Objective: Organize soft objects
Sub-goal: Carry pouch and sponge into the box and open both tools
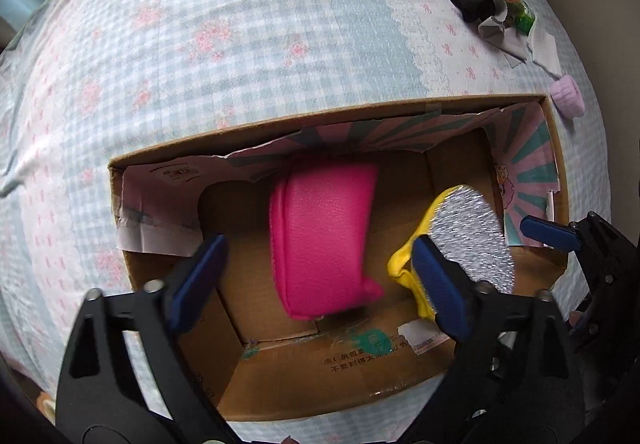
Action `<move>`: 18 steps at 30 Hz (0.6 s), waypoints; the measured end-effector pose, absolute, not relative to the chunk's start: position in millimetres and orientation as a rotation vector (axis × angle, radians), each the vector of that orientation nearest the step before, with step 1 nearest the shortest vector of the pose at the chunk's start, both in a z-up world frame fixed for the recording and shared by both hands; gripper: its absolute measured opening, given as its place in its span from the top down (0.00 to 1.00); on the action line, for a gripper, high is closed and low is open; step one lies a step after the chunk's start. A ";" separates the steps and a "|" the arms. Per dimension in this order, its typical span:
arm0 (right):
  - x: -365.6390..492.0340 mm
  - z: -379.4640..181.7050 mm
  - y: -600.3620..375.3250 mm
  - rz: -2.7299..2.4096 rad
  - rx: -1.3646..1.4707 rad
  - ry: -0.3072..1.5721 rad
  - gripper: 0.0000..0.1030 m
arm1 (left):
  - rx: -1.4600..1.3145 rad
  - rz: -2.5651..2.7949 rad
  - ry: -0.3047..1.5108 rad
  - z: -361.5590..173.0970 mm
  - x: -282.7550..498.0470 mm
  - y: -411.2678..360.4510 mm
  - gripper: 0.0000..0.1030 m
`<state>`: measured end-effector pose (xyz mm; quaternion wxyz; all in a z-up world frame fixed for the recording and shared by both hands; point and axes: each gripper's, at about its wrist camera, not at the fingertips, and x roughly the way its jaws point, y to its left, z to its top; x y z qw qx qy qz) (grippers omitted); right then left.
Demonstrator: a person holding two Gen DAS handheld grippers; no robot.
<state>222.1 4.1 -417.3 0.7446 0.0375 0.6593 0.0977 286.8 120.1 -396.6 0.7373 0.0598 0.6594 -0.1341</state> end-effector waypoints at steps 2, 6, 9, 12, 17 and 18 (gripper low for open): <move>220.4 -418.6 9.2 0.255 0.040 1.449 0.00 | 0.136 -0.303 1.445 -394.3 290.2 118.0 0.00; 216.0 -419.7 14.5 0.297 -0.014 1.437 0.00 | 0.129 -0.303 1.458 -396.7 292.7 117.1 0.00; 216.1 -417.8 14.4 0.294 -0.014 1.429 0.00 | 0.118 -0.296 1.462 -395.0 289.9 120.4 0.00; 215.5 -413.3 12.7 0.291 -0.005 1.418 0.00 | 0.097 -0.286 1.460 -390.8 286.7 124.3 0.00; 210.2 -400.8 10.4 0.294 -0.015 1.404 0.00 | 0.086 -0.274 1.431 -374.4 279.0 129.1 0.00; 208.2 -396.5 10.1 0.296 -0.012 1.398 0.00 | 0.084 -0.274 1.423 -369.2 276.6 130.1 0.00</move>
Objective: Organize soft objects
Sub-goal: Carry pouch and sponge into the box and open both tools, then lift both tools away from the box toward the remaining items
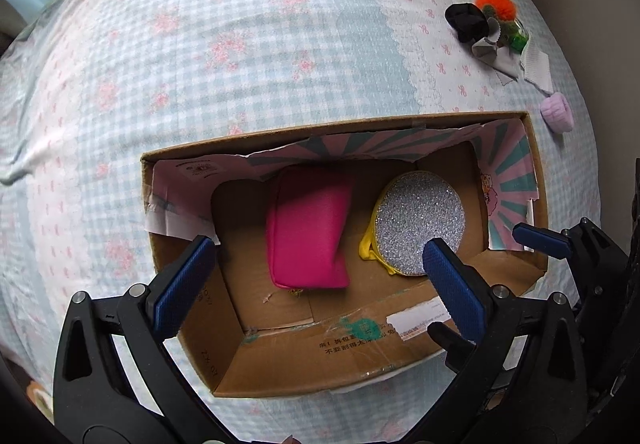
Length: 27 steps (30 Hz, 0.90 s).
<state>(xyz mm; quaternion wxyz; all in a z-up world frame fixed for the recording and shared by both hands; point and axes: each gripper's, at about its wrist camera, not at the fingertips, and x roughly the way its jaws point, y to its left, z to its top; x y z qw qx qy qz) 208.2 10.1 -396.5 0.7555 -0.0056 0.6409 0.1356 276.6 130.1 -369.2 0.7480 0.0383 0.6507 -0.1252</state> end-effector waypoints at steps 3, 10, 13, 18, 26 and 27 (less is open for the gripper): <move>202.9 -381.4 10.0 0.297 -0.015 1.375 0.00 | 0.078 -0.269 1.393 -348.9 267.4 133.1 0.00; 178.0 -323.1 12.0 0.296 -0.058 1.287 0.00 | 0.036 -0.242 1.311 -284.7 236.2 145.8 0.00; 166.3 -289.3 10.4 0.282 -0.061 1.234 0.00 | 0.011 -0.220 1.265 -252.7 219.2 153.6 0.00; 149.0 -238.6 -4.2 0.206 -0.033 1.150 0.00 | -0.017 -0.177 1.193 -206.1 188.0 164.3 0.00; 118.3 -182.8 -31.4 0.058 0.088 1.052 0.00 | -0.017 -0.158 1.068 -154.5 165.8 161.8 0.00; 116.1 -179.2 -35.3 0.034 0.094 1.045 0.00 | -0.026 -0.167 1.062 -151.3 166.3 160.2 0.00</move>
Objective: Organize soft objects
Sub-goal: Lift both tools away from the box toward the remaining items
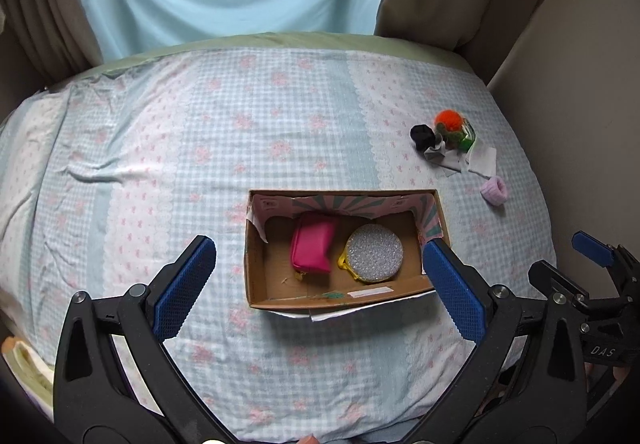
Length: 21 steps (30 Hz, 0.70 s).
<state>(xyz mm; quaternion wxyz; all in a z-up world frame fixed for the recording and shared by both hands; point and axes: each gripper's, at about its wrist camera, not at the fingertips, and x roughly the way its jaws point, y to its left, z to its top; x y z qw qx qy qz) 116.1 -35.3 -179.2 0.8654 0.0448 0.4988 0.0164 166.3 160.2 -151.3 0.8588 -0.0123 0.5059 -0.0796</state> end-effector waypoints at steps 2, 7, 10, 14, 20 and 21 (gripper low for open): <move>112.7 -172.3 -44.8 -0.004 0.110 1.030 0.00 | -0.036 -0.181 1.052 -147.5 168.7 153.8 0.00; 105.3 -156.5 -76.5 -0.082 0.151 0.975 0.00 | -0.049 -0.181 1.033 -136.7 173.9 131.9 0.00; 104.2 -151.5 -102.6 -0.117 0.173 0.951 0.00 | -0.051 -0.180 1.022 -131.9 178.1 109.9 0.00; 107.7 -152.0 -144.8 -0.129 0.208 0.927 0.00 | -0.069 -0.168 0.991 -126.4 183.5 72.4 0.00; 128.2 -166.2 -214.8 -0.114 0.225 0.929 0.00 | -0.140 -0.170 0.981 -134.8 202.5 6.5 0.00; 133.3 -169.1 -225.4 -0.110 0.216 0.929 0.00 | -0.142 -0.172 0.984 -138.1 207.6 -4.6 0.00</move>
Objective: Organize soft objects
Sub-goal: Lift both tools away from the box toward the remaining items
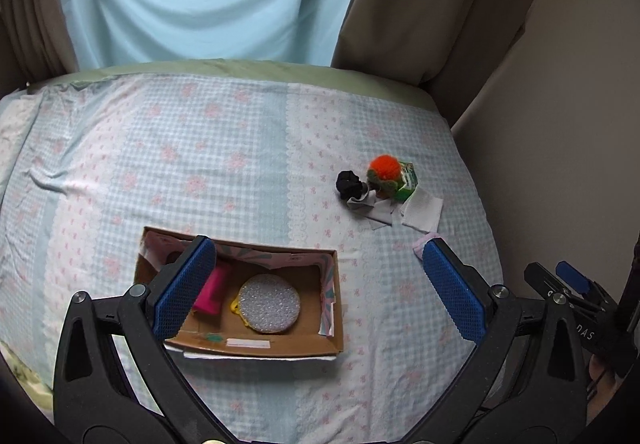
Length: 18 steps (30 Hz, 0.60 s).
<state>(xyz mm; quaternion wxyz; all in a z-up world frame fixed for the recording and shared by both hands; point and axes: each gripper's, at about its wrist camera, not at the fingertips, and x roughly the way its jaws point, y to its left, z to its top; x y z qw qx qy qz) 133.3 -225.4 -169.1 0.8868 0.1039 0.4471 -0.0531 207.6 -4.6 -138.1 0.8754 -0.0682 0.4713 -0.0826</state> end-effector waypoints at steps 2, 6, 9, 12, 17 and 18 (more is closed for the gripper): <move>143.6 -176.4 -244.9 -0.107 0.199 0.935 0.00 | -0.151 -0.183 0.992 -145.0 219.3 -23.8 0.00; 164.4 -194.6 -279.4 -0.105 0.204 0.958 0.00 | -0.140 -0.206 1.012 -160.7 249.1 -61.1 0.00; 179.7 -208.8 -302.8 -0.107 0.236 0.968 0.00 | -0.121 -0.226 1.039 -178.0 276.8 -83.8 0.00; 195.0 -225.5 -320.6 -0.122 0.267 0.981 0.00 | -0.107 -0.260 1.070 -197.7 304.0 -102.6 0.00; 221.3 -253.1 -342.8 -0.162 0.317 0.990 0.00 | -0.046 -0.317 1.118 -235.0 348.7 -135.1 0.00; 226.9 -259.2 -345.7 -0.169 0.324 0.992 0.00 | -0.039 -0.327 1.128 -243.1 357.6 -140.6 0.00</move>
